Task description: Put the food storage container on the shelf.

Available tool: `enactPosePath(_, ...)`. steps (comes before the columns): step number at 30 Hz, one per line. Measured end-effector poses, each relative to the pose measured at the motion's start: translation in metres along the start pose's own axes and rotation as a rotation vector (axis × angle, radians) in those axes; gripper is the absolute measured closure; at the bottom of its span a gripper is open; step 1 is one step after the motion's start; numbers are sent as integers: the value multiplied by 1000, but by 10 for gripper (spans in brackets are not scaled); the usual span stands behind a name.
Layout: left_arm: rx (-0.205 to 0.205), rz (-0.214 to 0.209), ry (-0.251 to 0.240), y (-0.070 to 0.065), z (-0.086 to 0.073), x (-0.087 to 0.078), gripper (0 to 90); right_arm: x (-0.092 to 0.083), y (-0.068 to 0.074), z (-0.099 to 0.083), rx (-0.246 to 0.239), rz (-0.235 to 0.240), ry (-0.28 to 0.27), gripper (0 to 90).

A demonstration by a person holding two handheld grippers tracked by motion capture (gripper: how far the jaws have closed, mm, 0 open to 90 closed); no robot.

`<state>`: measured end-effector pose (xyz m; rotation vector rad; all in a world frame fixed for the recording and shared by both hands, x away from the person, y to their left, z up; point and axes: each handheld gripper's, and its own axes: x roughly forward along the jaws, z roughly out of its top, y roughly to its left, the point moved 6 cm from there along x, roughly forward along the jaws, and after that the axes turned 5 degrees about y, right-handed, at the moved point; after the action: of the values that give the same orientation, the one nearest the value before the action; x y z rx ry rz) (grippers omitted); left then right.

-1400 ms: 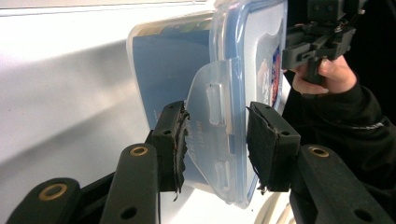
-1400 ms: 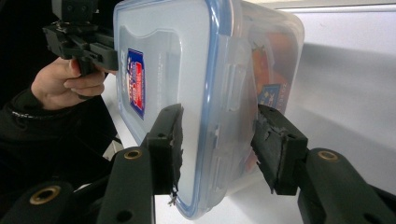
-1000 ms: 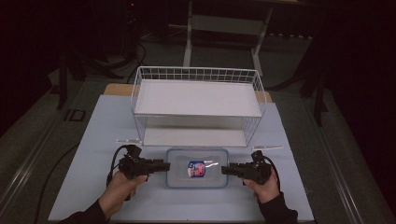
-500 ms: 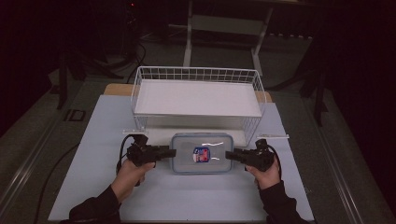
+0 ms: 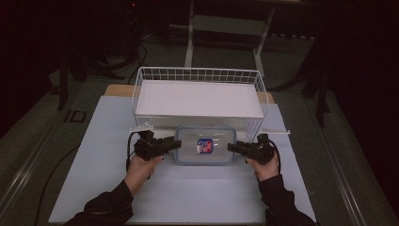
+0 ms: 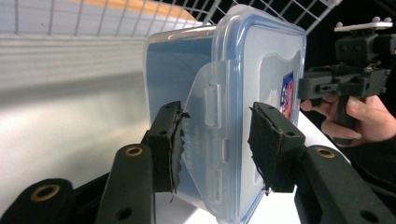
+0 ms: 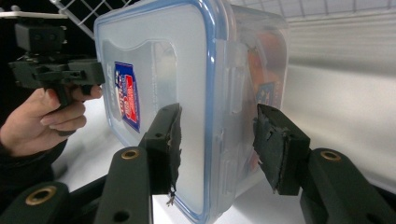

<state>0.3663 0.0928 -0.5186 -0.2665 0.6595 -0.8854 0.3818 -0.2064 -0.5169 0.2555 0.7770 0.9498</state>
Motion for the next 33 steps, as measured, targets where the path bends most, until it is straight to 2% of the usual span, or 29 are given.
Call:
enactPosePath(3, 16, 21, -7, 1, 2, 5, 528, 2, -3, 2, -13, -17, -6, 517)
enactPosePath(6, 15, 17, -20, 4, 2, 8, 527, 3, -5, 3, -13, -26, -10, 516)
enactPosePath(8, 8, 14, -23, 5, 2, 9, 525, 3, -7, 4, -15, -30, -12, 516)
enactPosePath(9, 7, 30, -27, 9, 1, 13, 520, 4, -8, 5, -21, -39, -15, 515)
enactPosePath(12, 0, 35, -26, 13, 1, 16, 512, 7, -10, 6, -27, -53, -13, 515)
enactPosePath(13, -4, 26, -41, 15, 1, 18, 511, 9, -11, 7, -28, -61, -9, 514)
enactPosePath(22, -20, 34, -39, 15, 3, 20, 513, 11, -19, 8, 10, -36, -13, 512)
enactPosePath(25, -29, 30, -43, 14, 3, 20, 514, 10, -19, 8, 8, -39, -9, 512)
enactPosePath(27, -25, 36, -69, 12, 6, 17, 515, 9, -17, 10, 0, -40, -16, 512)
enactPosePath(29, -33, 38, -67, 12, 8, 17, 515, 8, -16, 12, -3, -36, -24, 512)
enactPosePath(31, -41, 39, -59, 15, 9, 18, 513, 10, -17, 14, -14, -49, -32, 510)
enactPosePath(33, -49, 30, -76, 16, 9, 20, 513, 10, -17, 14, -11, -48, -39, 510)
